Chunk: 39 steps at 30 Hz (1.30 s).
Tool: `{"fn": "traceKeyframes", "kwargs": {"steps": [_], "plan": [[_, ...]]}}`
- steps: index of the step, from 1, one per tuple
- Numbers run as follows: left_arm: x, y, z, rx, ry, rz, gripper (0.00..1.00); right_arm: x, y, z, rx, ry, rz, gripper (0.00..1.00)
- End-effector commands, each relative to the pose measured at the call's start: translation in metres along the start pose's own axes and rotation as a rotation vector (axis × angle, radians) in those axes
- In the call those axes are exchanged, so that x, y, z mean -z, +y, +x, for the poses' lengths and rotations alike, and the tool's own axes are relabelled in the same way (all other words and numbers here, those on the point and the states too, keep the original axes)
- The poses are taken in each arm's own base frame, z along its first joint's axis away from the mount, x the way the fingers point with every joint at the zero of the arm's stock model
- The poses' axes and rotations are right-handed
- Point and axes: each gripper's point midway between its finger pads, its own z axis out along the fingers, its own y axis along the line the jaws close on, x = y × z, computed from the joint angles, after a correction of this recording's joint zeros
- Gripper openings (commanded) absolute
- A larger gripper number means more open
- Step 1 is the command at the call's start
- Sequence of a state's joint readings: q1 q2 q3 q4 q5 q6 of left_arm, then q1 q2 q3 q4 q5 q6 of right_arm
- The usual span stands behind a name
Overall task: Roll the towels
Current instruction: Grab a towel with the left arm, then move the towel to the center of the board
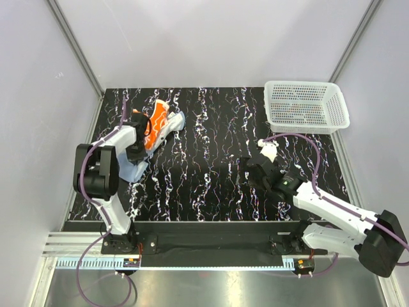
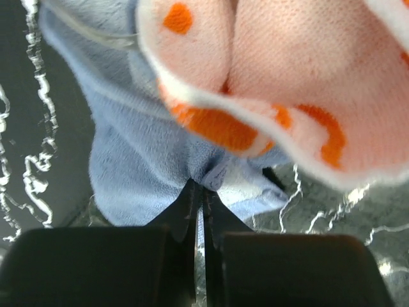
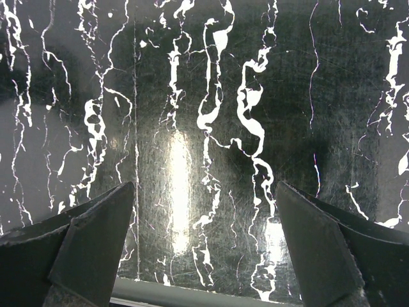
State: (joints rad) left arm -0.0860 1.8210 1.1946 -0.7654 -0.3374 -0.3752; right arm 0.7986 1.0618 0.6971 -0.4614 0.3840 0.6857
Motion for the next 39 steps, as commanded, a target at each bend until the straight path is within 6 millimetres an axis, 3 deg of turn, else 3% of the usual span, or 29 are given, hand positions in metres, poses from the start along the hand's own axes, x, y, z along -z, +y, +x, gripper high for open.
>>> {"fn": "traceKeyframes", "kwargs": {"steps": [1, 2, 5, 7, 10, 11, 12, 14, 15, 18, 20, 21, 22, 24, 27, 28, 30, 31, 33, 36, 39], "plan": [[0.048, 0.013, -0.029, 0.055, -0.143, 0.018, 0.00, 0.007, -0.002, -0.010, 0.005, -0.046, 0.006, 1.00], [0.059, 0.018, -0.029, 0.058, -0.153, 0.015, 0.00, 0.009, -0.004, -0.011, 0.004, -0.051, 0.012, 1.00], [0.115, 0.044, -0.053, 0.112, -0.290, -0.008, 0.00, 0.012, -0.008, -0.011, 0.008, -0.053, 0.023, 1.00], [0.172, 0.062, -0.083, 0.180, -0.438, 0.010, 0.00, 0.013, -0.008, -0.012, 0.003, -0.057, 0.019, 1.00], [0.236, 0.087, -0.105, 0.260, -0.550, 0.050, 0.00, 0.015, -0.005, -0.014, -0.005, -0.053, 0.015, 1.00], [0.262, 0.093, -0.116, 0.290, -0.605, 0.076, 0.00, 0.017, -0.005, -0.015, -0.006, -0.050, 0.017, 1.00], [0.308, 0.105, -0.131, 0.334, -0.701, 0.113, 0.00, 0.018, -0.004, -0.016, -0.009, -0.048, 0.015, 1.00], [0.361, 0.118, -0.142, 0.392, -0.806, 0.166, 0.00, 0.021, -0.005, -0.018, -0.009, -0.047, 0.024, 1.00], [0.413, 0.133, -0.153, 0.456, -0.940, 0.227, 0.00, 0.022, -0.007, -0.019, -0.011, -0.050, 0.032, 1.00], [0.477, 0.148, -0.155, 0.528, -1.124, 0.341, 0.00, 0.028, -0.012, -0.021, -0.011, -0.056, 0.050, 1.00], [0.501, 0.147, -0.160, 0.556, -1.218, 0.427, 0.00, 0.031, -0.017, -0.021, -0.013, -0.059, 0.066, 1.00], [0.518, 0.151, -0.147, 0.562, -1.267, 0.482, 0.00, 0.032, -0.018, -0.021, -0.020, -0.061, 0.070, 1.00], [0.503, 0.125, -0.150, 0.486, -1.223, 0.559, 0.00, 0.033, -0.020, -0.020, -0.022, -0.060, 0.073, 1.00], [0.517, 0.102, -0.147, 0.413, -1.244, 0.686, 0.00, 0.035, -0.023, -0.018, -0.034, -0.059, 0.083, 1.00], [0.502, 0.041, -0.139, 0.216, -1.093, 0.880, 0.00, 0.036, -0.025, -0.016, -0.045, -0.051, 0.087, 1.00], [0.506, 0.011, -0.123, 0.111, -1.034, 0.990, 0.00, 0.036, -0.025, -0.016, -0.047, -0.052, 0.090, 1.00], [0.504, -0.021, -0.106, 0.004, -0.971, 1.073, 0.00, 0.036, -0.027, -0.017, -0.061, -0.055, 0.107, 1.00], [0.515, -0.046, -0.085, -0.080, -0.946, 1.147, 0.00, 0.036, -0.029, -0.018, -0.064, -0.059, 0.120, 1.00], [0.536, -0.076, -0.055, -0.203, -0.932, 1.257, 0.00, 0.037, -0.034, -0.023, -0.061, -0.076, 0.157, 1.00], [0.566, -0.098, -0.024, -0.310, -0.879, 1.424, 0.00, 0.042, -0.039, -0.035, -0.051, -0.104, 0.208, 1.00], [0.586, -0.091, -0.011, -0.307, -0.868, 1.513, 0.00, 0.062, -0.046, -0.058, -0.085, -0.166, 0.259, 1.00]]}}
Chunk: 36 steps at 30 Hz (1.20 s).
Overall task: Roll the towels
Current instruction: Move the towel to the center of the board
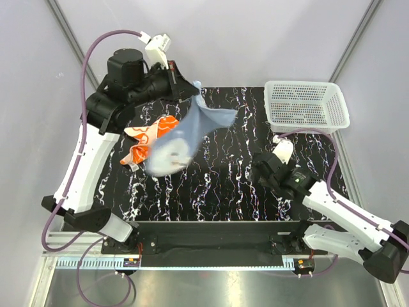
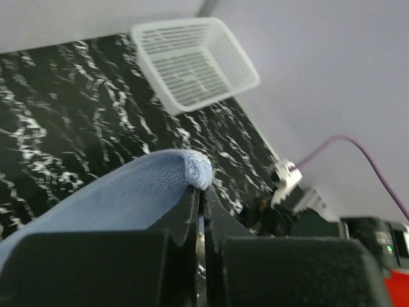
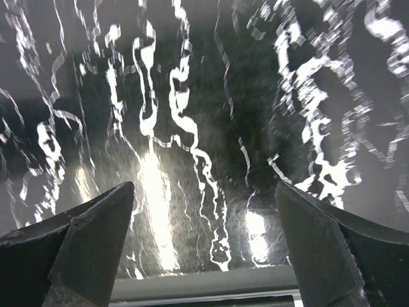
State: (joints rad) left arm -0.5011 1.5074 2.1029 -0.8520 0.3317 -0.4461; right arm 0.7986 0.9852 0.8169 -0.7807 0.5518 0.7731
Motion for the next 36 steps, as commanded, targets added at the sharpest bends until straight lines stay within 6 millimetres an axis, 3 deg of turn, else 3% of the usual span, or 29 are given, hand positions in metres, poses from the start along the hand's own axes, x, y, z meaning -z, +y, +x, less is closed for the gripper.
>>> {"fn": "traceKeyframes", "kwargs": {"steps": [1, 6, 9, 10, 13, 14, 16, 17, 19, 20, 21, 24, 28, 32, 36], "plan": [[0.060, -0.070, -0.046, -0.053, -0.177, 0.235, 0.00, 0.028, -0.008, -0.048, -0.078, -0.142, 0.053, 1.00], [0.098, -0.093, -0.056, -0.040, -0.265, 0.309, 0.00, 0.064, -0.019, -0.091, -0.132, -0.294, 0.011, 1.00], [0.097, -0.078, -0.049, 0.023, -0.262, 0.242, 0.00, 0.073, -0.020, -0.106, -0.112, -0.330, 0.021, 1.00], [0.083, -0.057, -0.039, 0.072, -0.244, 0.163, 0.00, 0.074, -0.017, -0.110, -0.102, -0.329, 0.029, 1.00], [0.071, -0.018, -0.005, 0.132, -0.198, 0.065, 0.01, 0.068, -0.008, -0.108, -0.083, -0.298, 0.027, 1.00], [0.054, 0.012, 0.034, 0.177, -0.124, 0.009, 0.08, 0.067, -0.004, -0.104, -0.087, -0.280, 0.011, 1.00], [0.045, 0.056, 0.071, 0.249, -0.059, -0.073, 0.15, 0.060, 0.000, -0.095, -0.110, -0.252, -0.006, 1.00], [0.039, 0.089, 0.112, 0.301, 0.014, -0.146, 0.22, 0.057, 0.004, -0.087, -0.125, -0.224, -0.025, 0.99], [0.045, 0.149, 0.157, 0.388, 0.083, -0.312, 0.47, 0.049, 0.005, -0.071, -0.141, -0.186, -0.037, 1.00], [0.049, 0.174, 0.177, 0.431, 0.122, -0.378, 0.51, 0.045, 0.009, -0.061, -0.147, -0.151, -0.060, 1.00], [0.060, 0.212, 0.211, 0.515, 0.168, -0.480, 0.64, 0.041, 0.011, -0.054, -0.162, -0.127, -0.066, 1.00], [0.079, 0.253, 0.254, 0.629, 0.228, -0.550, 0.76, 0.031, 0.014, -0.031, -0.169, -0.055, -0.075, 1.00], [0.088, 0.268, 0.256, 0.612, 0.221, -0.588, 0.94, 0.017, 0.032, -0.017, -0.140, -0.004, -0.122, 1.00], [0.084, 0.268, 0.245, 0.596, 0.207, -0.571, 0.94, 0.003, 0.045, -0.018, -0.069, 0.014, -0.105, 1.00], [0.083, 0.264, 0.249, 0.558, 0.214, -0.596, 0.94, -0.013, 0.050, -0.036, -0.025, -0.017, -0.039, 1.00]]}}
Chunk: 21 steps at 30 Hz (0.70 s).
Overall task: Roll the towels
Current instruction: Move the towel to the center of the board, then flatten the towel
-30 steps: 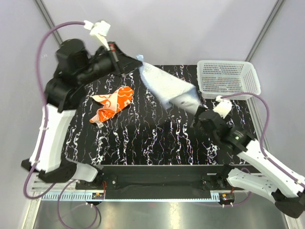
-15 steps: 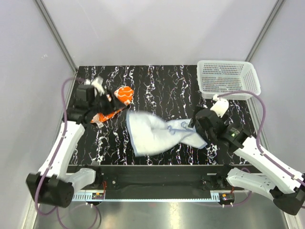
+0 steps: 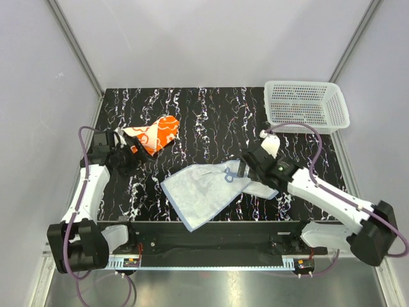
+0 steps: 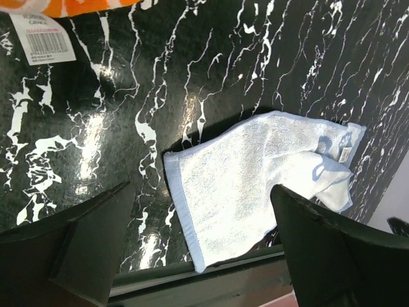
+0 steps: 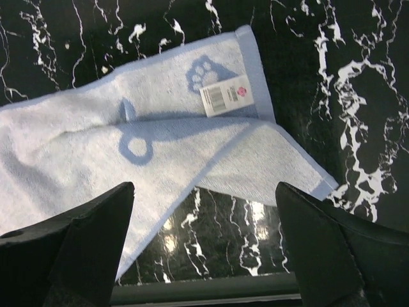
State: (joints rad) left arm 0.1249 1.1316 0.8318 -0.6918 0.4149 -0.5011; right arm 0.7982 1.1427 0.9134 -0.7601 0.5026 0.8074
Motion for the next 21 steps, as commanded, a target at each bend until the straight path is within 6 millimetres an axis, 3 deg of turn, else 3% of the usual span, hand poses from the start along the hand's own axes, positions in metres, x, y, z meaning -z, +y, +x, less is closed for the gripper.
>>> {"fn": "traceKeyframes", "kwargs": {"steps": [1, 3, 4, 5, 8, 9, 16, 21], "plan": [[0.007, -0.015, -0.010, -0.086, -0.069, 0.006, 0.94, -0.007, 0.022, -0.041, -0.006, -0.073, -0.007, 1.00], [-0.004, -0.012, 0.006, -0.101, -0.023, -0.022, 0.94, -0.021, 0.016, -0.050, -0.015, -0.042, 0.023, 1.00], [-0.011, -0.008, 0.010, -0.077, -0.004, -0.043, 0.93, -0.037, 0.009, -0.056, -0.059, 0.003, 0.041, 1.00], [-0.019, -0.006, 0.025, -0.083, 0.039, -0.045, 0.90, -0.045, 0.004, -0.059, -0.068, 0.019, 0.048, 1.00], [-0.034, -0.003, 0.039, -0.051, 0.052, -0.029, 0.88, -0.074, -0.005, -0.063, -0.071, 0.058, 0.098, 0.96], [-0.035, 0.000, 0.042, -0.050, 0.060, -0.035, 0.87, -0.075, -0.008, -0.064, -0.069, 0.057, 0.103, 0.96], [-0.051, 0.002, 0.051, -0.068, 0.097, -0.051, 0.84, -0.133, -0.022, -0.042, -0.073, 0.186, 0.162, 0.84], [-0.059, 0.004, 0.053, -0.074, 0.116, -0.064, 0.82, -0.159, -0.039, -0.036, -0.120, 0.229, 0.184, 0.77]]}}
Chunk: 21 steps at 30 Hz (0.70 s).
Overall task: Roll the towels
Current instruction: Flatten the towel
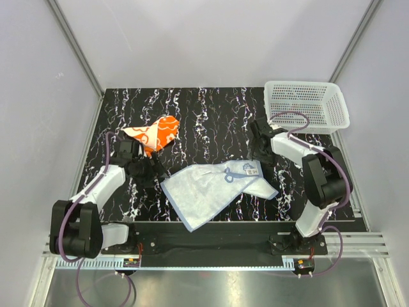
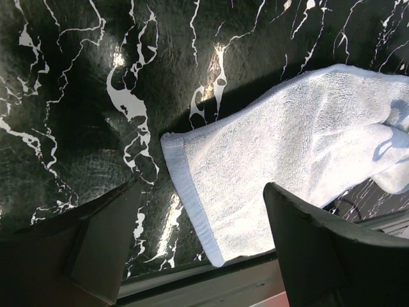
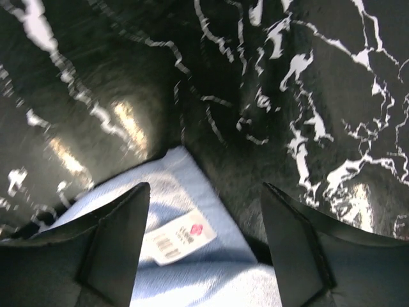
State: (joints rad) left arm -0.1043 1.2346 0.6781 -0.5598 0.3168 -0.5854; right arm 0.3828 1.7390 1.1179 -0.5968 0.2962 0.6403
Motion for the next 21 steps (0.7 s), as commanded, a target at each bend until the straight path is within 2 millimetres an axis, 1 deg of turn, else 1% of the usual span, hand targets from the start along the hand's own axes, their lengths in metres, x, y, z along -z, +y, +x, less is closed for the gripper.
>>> {"fn": "traceKeyframes", "kwargs": {"steps": [1, 5, 7, 8, 9, 10, 11, 12, 13, 14, 15, 16, 17, 18, 19, 20, 21], "plan": [[-0.005, -0.007, -0.016, -0.018, -0.051, 0.014, 0.81, -0.009, 0.011, -0.016, -0.027, -0.016, -0.061, 0.76], [-0.012, -0.006, -0.015, -0.024, -0.038, 0.009, 0.78, -0.020, 0.016, -0.014, -0.019, 0.006, -0.072, 0.71], [-0.016, -0.006, -0.015, -0.022, -0.030, 0.003, 0.77, -0.026, 0.019, -0.011, -0.015, 0.018, -0.081, 0.66], [-0.017, -0.007, -0.015, -0.026, -0.028, 0.005, 0.75, -0.028, 0.020, -0.010, -0.016, 0.021, -0.084, 0.65], [-0.017, -0.007, -0.017, -0.025, -0.029, 0.004, 0.73, -0.031, 0.020, -0.008, -0.014, 0.029, -0.083, 0.62], [-0.019, -0.008, -0.017, -0.026, -0.025, 0.003, 0.71, -0.034, 0.022, -0.006, -0.013, 0.038, -0.087, 0.56], [-0.020, -0.008, -0.017, -0.029, -0.025, 0.001, 0.69, -0.036, 0.021, -0.003, -0.011, 0.047, -0.086, 0.53], [-0.020, -0.010, -0.018, -0.030, -0.025, 0.006, 0.63, -0.038, 0.020, 0.000, -0.009, 0.055, -0.082, 0.50], [-0.022, -0.009, -0.018, -0.032, -0.020, 0.003, 0.60, -0.040, 0.020, 0.002, -0.006, 0.060, -0.084, 0.43], [-0.023, -0.010, -0.018, -0.032, -0.018, 0.004, 0.56, -0.041, 0.020, 0.004, -0.003, 0.064, -0.084, 0.40], [-0.024, -0.011, -0.020, -0.035, -0.022, 0.005, 0.48, -0.043, 0.018, 0.007, -0.003, 0.070, -0.082, 0.36], [-0.026, -0.010, -0.020, -0.036, -0.018, 0.001, 0.44, -0.043, 0.018, 0.010, -0.002, 0.076, -0.087, 0.31], [-0.027, -0.009, -0.019, -0.035, -0.015, -0.007, 0.39, -0.043, 0.018, 0.011, -0.004, 0.078, -0.089, 0.22], [-0.030, -0.010, -0.021, -0.032, -0.015, -0.005, 0.28, -0.042, 0.019, 0.013, -0.006, 0.080, -0.097, 0.18], [-0.031, -0.011, -0.021, -0.031, -0.012, -0.001, 0.22, -0.041, 0.019, 0.014, -0.005, 0.082, -0.100, 0.13], [-0.031, -0.013, -0.021, -0.032, -0.010, 0.005, 0.17, -0.040, 0.018, 0.014, -0.007, 0.086, -0.102, 0.03], [-0.033, -0.014, -0.021, -0.033, -0.009, 0.011, 0.12, -0.038, 0.018, 0.014, -0.007, 0.088, -0.104, 0.00]]}}
